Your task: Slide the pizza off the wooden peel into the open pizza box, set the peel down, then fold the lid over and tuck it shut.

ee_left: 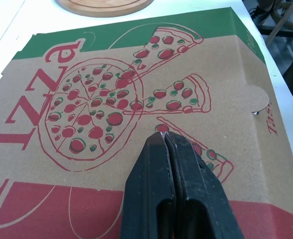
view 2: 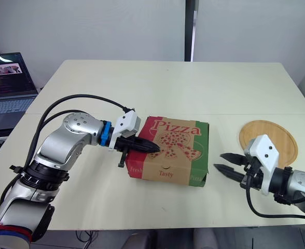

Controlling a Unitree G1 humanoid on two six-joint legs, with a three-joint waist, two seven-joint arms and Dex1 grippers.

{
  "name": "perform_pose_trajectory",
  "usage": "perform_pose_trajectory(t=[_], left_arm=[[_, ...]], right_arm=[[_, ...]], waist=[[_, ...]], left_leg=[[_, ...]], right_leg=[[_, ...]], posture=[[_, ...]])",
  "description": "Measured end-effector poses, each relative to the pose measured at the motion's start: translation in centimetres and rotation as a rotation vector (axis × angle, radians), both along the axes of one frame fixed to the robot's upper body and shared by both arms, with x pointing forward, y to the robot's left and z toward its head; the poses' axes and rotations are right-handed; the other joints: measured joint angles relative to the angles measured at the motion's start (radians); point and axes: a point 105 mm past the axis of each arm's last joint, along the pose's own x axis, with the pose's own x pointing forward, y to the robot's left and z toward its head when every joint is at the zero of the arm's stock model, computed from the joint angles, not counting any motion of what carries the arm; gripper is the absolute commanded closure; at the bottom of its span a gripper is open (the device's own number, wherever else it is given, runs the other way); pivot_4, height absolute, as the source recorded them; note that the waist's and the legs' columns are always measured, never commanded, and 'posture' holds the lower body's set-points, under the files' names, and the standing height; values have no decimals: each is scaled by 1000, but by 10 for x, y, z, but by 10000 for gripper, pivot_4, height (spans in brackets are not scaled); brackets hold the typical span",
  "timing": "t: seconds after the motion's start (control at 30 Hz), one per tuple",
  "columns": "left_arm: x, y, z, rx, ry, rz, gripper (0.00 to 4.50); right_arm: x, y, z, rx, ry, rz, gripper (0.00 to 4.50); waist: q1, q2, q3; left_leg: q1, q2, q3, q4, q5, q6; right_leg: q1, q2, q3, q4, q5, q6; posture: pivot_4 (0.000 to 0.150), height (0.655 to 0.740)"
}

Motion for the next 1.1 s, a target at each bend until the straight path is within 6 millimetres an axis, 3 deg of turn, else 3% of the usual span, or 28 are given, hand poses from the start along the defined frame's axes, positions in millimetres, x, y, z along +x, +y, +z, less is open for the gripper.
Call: perform_pose_trajectory(t=[0.03,0.27,0.6,1.1], left_arm=[[0,-1,0,-3,1,-2,45000],[0,-2,2,-6,0,-9,45000],[-7,-6,6,0,-20,-57,45000],[-16,-4,-5,84,-70,-111,45000]], right_arm=[[-2,8,-2,-11,-2,33,11352],[3,30,-20,-141,-54,96,11352],[22,29,-25,-200,-164,60,11352],[21,34,-39,-169,-141,36,11352]], waist=[[0,0,0],[0,0,0],[0,0,0],[0,0,0]], left_leg=[[0,0,0,0,0,0],[-1,0,0,0,0,0],[-1,0,0,0,0,0],[0,0,0,0,0,0]], right_leg=[[0,0,0,0,0,0],[0,0,0,0,0,0],[0,0,0,0,0,0],[0,0,0,0,0,0]], posture=[[1500,7400],[1500,7400],[1500,7400],[1500,7400]])
